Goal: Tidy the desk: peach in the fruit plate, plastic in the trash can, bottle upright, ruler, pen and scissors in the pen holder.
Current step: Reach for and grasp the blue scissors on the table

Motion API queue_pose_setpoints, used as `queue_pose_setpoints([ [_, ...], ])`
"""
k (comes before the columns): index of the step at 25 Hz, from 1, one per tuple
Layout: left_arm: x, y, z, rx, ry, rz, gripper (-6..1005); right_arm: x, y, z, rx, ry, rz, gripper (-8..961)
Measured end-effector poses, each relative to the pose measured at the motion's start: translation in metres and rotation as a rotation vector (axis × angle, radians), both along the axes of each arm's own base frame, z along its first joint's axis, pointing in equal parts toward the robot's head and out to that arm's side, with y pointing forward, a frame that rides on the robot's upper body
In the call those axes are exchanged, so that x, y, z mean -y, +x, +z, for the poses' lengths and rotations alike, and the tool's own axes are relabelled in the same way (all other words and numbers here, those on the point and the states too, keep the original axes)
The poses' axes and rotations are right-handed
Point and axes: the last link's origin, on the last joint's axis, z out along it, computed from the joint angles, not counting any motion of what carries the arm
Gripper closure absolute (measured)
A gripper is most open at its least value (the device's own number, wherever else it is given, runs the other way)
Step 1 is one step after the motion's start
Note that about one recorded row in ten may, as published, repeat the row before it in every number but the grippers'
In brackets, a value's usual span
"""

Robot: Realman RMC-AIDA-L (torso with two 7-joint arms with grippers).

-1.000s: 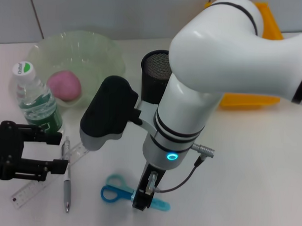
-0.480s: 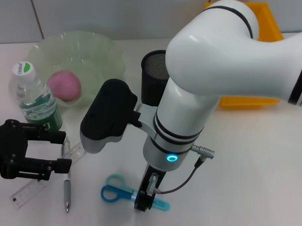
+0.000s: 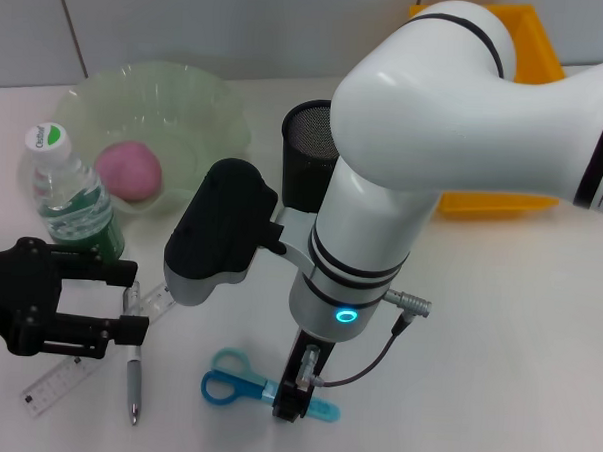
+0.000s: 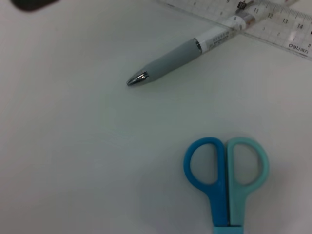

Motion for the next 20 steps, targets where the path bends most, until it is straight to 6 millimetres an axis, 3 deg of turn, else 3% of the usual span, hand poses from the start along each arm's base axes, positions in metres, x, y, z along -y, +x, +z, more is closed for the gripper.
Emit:
queue_pose_setpoints([
  [16, -0.0009, 0.0010, -0.0004, 0.001, 0.002, -0.002, 245, 0.0037, 0.0020, -0.0014, 0.003, -0.015, -0.003, 640],
  [20, -0.0011, 0.0012, -0.0004, 0.002, 0.002, -0.003, 245, 0.0040, 0.0025, -0.0013, 0.004, -0.016, -0.005, 699],
])
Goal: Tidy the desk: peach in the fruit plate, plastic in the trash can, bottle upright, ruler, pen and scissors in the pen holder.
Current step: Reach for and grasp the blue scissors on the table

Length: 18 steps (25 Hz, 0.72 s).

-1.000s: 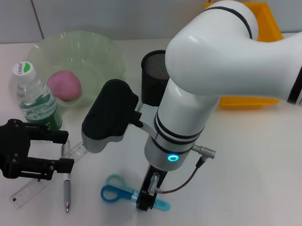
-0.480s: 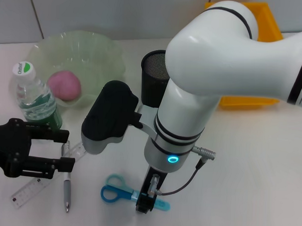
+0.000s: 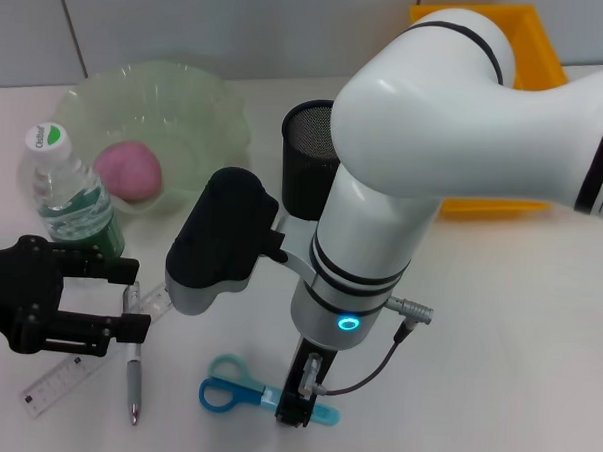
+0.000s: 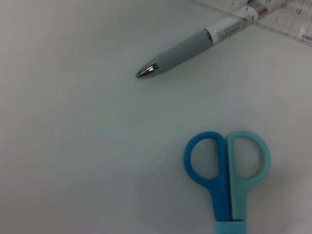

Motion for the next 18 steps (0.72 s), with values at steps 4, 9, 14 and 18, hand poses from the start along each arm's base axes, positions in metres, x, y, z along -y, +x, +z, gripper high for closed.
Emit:
queue_pose_setpoints([
  [4, -0.0001, 0.0002, 0.0000, 0.000, 0.000, 0.000, 245, 0.0002, 0.0007, 0.0002, 0.003, -0.001, -0.001, 719],
  [9, -0.0002, 0.0001, 0.0003, 0.001, 0.001, 0.000, 246, 0.0004, 0.0001, 0.0005, 0.004, -0.001, 0.003, 726],
  [14, -0.0003, 0.0001, 0.0003, 0.001, 0.001, 0.000, 246, 0.0005, 0.0000, 0.0007, 0.004, 0.001, 0.001, 739],
  [18, -0.0003, 0.0000, 0.0005, 0.002, 0.003, 0.001, 246, -0.0013, -0.0025, 0.0025, -0.011, 0.008, -0.010, 756],
])
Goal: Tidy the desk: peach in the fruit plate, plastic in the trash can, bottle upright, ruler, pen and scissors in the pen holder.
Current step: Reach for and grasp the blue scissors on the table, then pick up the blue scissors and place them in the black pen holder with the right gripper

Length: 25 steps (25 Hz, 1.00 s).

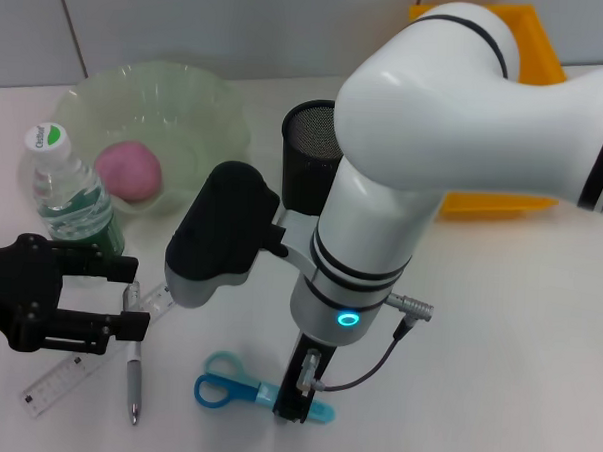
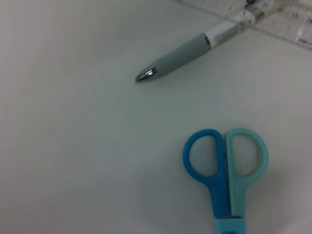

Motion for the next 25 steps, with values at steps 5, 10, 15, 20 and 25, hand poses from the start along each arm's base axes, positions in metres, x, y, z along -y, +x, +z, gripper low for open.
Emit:
queue_pose_setpoints([
  [5, 0.000, -0.001, 0.000, 0.000, 0.001, 0.002, 246, -0.002, -0.002, 0.006, -0.018, 0.007, -0.020, 761],
  [10, 0.000, -0.001, 0.001, -0.002, 0.004, 0.003, 246, -0.007, -0.003, 0.016, -0.039, 0.037, -0.024, 760],
  [15, -0.002, -0.003, 0.005, -0.004, 0.021, 0.008, 246, -0.009, -0.006, 0.027, -0.076, 0.052, -0.039, 758],
  [20, -0.004, -0.004, 0.008, -0.011, 0.037, 0.011, 246, -0.011, -0.003, 0.044, -0.148, 0.067, -0.086, 755],
  [25, -0.009, -0.004, 0.015, -0.007, 0.080, 0.019, 246, -0.011, 0.001, 0.054, -0.188, 0.084, -0.098, 753],
])
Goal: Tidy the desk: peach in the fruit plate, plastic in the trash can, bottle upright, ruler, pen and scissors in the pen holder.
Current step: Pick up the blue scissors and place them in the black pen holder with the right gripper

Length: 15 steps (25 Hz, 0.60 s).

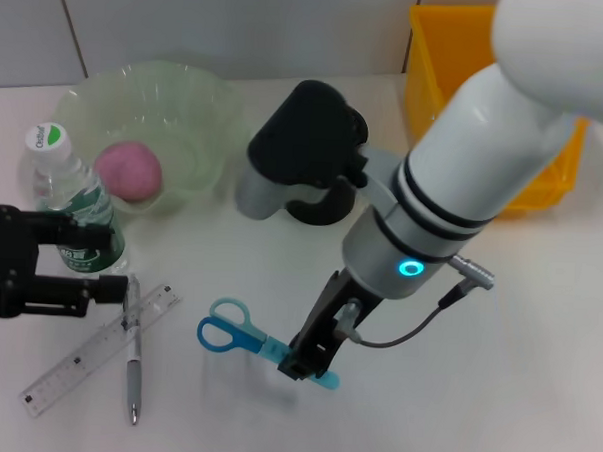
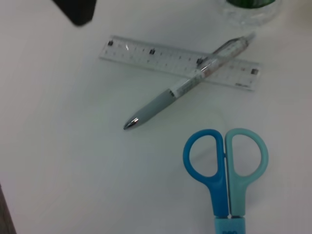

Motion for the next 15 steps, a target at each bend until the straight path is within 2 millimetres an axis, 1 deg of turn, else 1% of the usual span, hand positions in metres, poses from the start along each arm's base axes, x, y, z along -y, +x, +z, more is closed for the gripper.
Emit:
queue_pose_setpoints([
  [2, -0.002, 0.000, 0.003, 0.004, 0.015, 0.003, 246, -0.001, 0.003, 0.005, -0.020, 0.012, -0.003, 752],
  [3, -0.003, 0.000, 0.006, 0.009, 0.029, 0.005, 246, -0.003, 0.008, 0.012, -0.050, 0.032, -0.013, 752],
  [4, -0.003, 0.000, 0.006, 0.009, 0.029, 0.005, 246, -0.003, 0.008, 0.012, -0.050, 0.032, -0.013, 752],
  [5, -0.005, 0.000, 0.008, 0.014, 0.047, 0.008, 246, -0.006, 0.012, 0.019, -0.079, 0.053, -0.019, 751],
  [6, -0.005, 0.000, 0.008, 0.014, 0.047, 0.008, 246, -0.006, 0.012, 0.019, -0.079, 0.053, -0.019, 751],
  [12, -0.009, 0.000, 0.015, 0.027, 0.088, 0.017, 246, -0.018, 0.026, 0.049, -0.192, 0.155, -0.003, 748],
  [13, -0.010, 0.000, 0.015, 0.028, 0.090, 0.015, 246, -0.021, 0.030, 0.057, -0.221, 0.194, 0.010, 748],
  [14, -0.010, 0.000, 0.015, 0.028, 0.090, 0.015, 246, -0.021, 0.030, 0.057, -0.221, 0.194, 0.010, 747],
  [15, -0.010, 0.001, 0.015, 0.029, 0.090, 0.014, 246, -0.023, 0.034, 0.064, -0.249, 0.226, 0.022, 747],
])
